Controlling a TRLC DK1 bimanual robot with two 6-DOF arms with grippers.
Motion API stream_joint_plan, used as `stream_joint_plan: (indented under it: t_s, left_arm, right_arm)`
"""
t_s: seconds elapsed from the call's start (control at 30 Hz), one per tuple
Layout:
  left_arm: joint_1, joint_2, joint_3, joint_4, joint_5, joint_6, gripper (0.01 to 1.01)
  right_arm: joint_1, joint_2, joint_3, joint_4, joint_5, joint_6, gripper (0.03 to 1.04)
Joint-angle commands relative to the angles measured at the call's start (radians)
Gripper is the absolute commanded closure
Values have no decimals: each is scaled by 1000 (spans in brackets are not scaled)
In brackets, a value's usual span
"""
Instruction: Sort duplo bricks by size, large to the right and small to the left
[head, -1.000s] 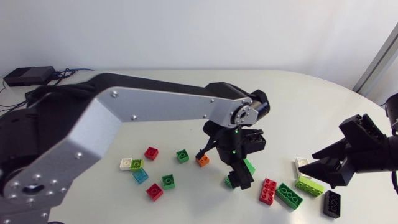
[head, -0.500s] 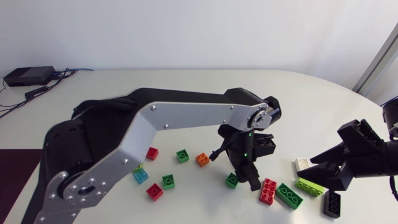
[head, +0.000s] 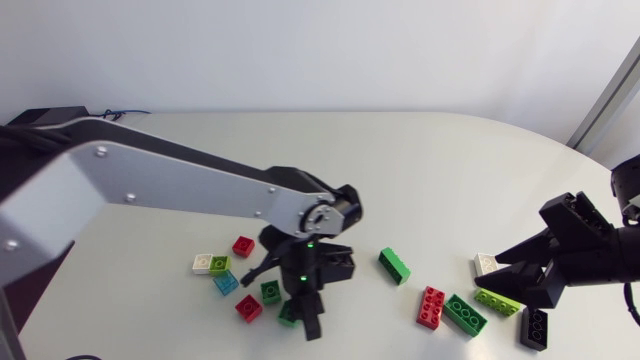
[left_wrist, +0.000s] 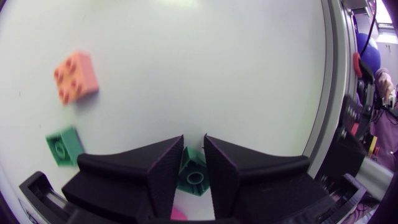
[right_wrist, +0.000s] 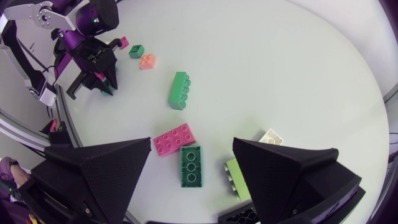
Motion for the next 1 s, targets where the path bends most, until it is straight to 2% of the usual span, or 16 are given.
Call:
stream_joint_plan:
  t_s: [0.0,0.1,0.2,0.3,0.33,0.37,0.5,0.53,0.8,0.97]
  left_arm:
    - [80,-95,-135,14,-27,64,784]
    - [173,-173,-217,20,-75,122,784]
    - [264,-225,-237,26,-102,167,784]
    - [288,-271,-201,22,-84,163,769]
    - [285,-287,-187,22,-64,160,716]
    - [279,-304,-170,17,-47,151,623]
    - [233,-347,-151,29,-16,119,105]
    - [227,-351,-151,37,-15,114,57]
    - [281,-382,-196,146,57,90,54]
    - [271,-322,-161,235,65,70,56]
  right_arm:
    - [50,10,-2,-6,-8,14,113]
    - [120,21,-2,29,18,67,113]
    - [197,39,5,83,69,147,113]
    - [254,74,13,132,130,211,113]
    - [277,90,16,142,147,228,113]
    - [310,105,19,150,164,244,113]
    - [458,182,65,205,253,350,113]
    - [485,216,87,215,269,371,113]
    - [620,515,246,259,404,481,120]
    - [662,650,280,310,462,532,197]
